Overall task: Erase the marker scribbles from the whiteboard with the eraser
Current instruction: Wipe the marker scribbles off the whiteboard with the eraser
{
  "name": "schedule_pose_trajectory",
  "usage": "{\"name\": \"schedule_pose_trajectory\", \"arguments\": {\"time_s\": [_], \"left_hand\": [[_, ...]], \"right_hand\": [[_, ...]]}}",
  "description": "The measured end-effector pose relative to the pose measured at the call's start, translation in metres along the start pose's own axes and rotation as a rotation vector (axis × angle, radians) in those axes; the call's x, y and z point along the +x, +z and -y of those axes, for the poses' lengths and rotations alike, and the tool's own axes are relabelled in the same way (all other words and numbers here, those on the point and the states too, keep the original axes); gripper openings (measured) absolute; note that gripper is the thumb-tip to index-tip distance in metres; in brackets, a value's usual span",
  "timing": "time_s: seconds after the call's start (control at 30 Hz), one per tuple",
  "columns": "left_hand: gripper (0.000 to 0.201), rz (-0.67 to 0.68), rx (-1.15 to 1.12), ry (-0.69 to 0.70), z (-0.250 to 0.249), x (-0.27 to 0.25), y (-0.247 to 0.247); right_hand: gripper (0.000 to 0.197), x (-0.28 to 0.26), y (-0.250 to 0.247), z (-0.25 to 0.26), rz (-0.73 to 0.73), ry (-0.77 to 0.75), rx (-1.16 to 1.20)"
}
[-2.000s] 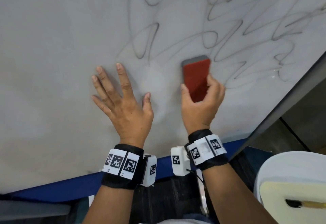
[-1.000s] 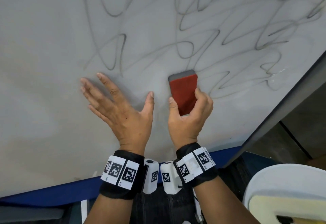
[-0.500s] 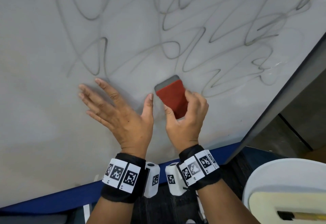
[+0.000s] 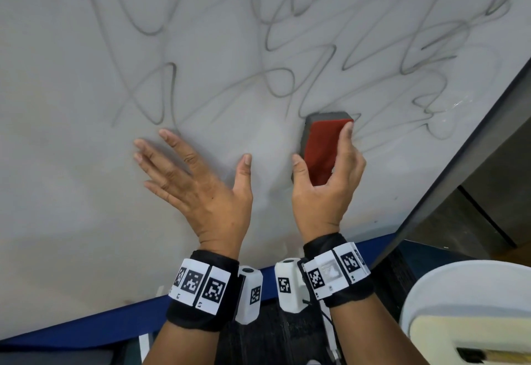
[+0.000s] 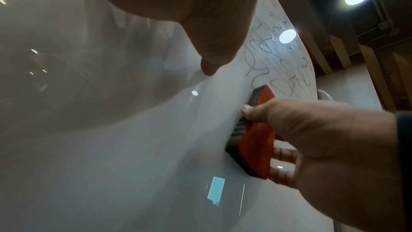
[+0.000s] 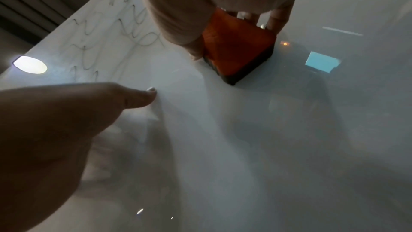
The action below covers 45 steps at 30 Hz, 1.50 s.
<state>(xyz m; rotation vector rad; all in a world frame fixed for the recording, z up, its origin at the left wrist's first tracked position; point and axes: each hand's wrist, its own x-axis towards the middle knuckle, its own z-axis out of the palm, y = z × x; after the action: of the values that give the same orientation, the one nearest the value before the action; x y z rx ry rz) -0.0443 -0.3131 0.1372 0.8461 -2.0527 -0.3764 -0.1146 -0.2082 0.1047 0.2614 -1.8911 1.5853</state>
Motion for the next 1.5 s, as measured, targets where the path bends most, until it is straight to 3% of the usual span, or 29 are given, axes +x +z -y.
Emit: {"name": "schedule_pose_trajectory", "arguments": {"time_s": [0.17, 0.23, 0.37, 0.43, 0.53, 0.63, 0.73, 0.83, 1.0, 1.1, 1.3, 1.37, 1.5], "left_hand": [[0.11, 0.003, 0.01, 0.019, 0.002, 0.0, 0.001], [0.109, 0.008, 0.023, 0.04, 0.007, -0.001, 0.001], [0.107, 0.027, 0.078, 0.071, 0.017, -0.001, -0.002], [0.107, 0.026, 0.108, 0.096, 0.021, -0.001, -0.003], [0.107, 0.013, 0.142, 0.156, 0.032, -0.001, -0.007], [0.108, -0.001, 0.175, 0.194, 0.045, 0.001, -0.015], [0.112, -0.007, 0.157, 0.172, 0.055, 0.011, -0.025], [0.116, -0.01, 0.157, 0.149, 0.065, 0.022, -0.036], [0.114, -0.027, 0.199, 0.18, 0.078, 0.028, -0.04], [0.107, -0.039, 0.241, 0.243, 0.089, 0.03, -0.045], [0.11, -0.045, 0.22, 0.225, 0.109, 0.039, -0.056], [0.112, -0.04, 0.199, 0.206, 0.115, 0.042, -0.059], [0.103, -0.046, 0.144, 0.209, 0.119, 0.044, -0.063]], "right_hand": [[0.079, -0.025, 0.013, 0.01, 0.191, -0.262, -0.105], [0.076, -0.011, 0.009, 0.003, 0.106, -0.269, -0.117], [0.077, 0.005, 0.011, 0.009, -0.087, -0.119, -0.009], [0.076, -0.008, 0.022, 0.025, -0.027, -0.131, 0.005], [0.074, -0.031, 0.035, 0.037, 0.13, -0.304, -0.05], [0.071, -0.026, 0.036, 0.034, 0.113, -0.377, -0.069], [0.072, -0.023, 0.04, 0.033, -0.034, -0.289, 0.01], [0.074, -0.033, 0.054, 0.044, -0.081, -0.182, 0.065], [0.071, -0.064, 0.07, 0.069, 0.085, -0.336, 0.005], [0.067, -0.058, 0.068, 0.066, 0.104, -0.419, -0.025], [0.074, -0.052, 0.072, 0.069, -0.068, -0.244, 0.02], [0.073, -0.063, 0.079, 0.081, -0.012, -0.258, 0.011], [0.071, -0.085, 0.082, 0.091, 0.209, -0.469, -0.111]]}}
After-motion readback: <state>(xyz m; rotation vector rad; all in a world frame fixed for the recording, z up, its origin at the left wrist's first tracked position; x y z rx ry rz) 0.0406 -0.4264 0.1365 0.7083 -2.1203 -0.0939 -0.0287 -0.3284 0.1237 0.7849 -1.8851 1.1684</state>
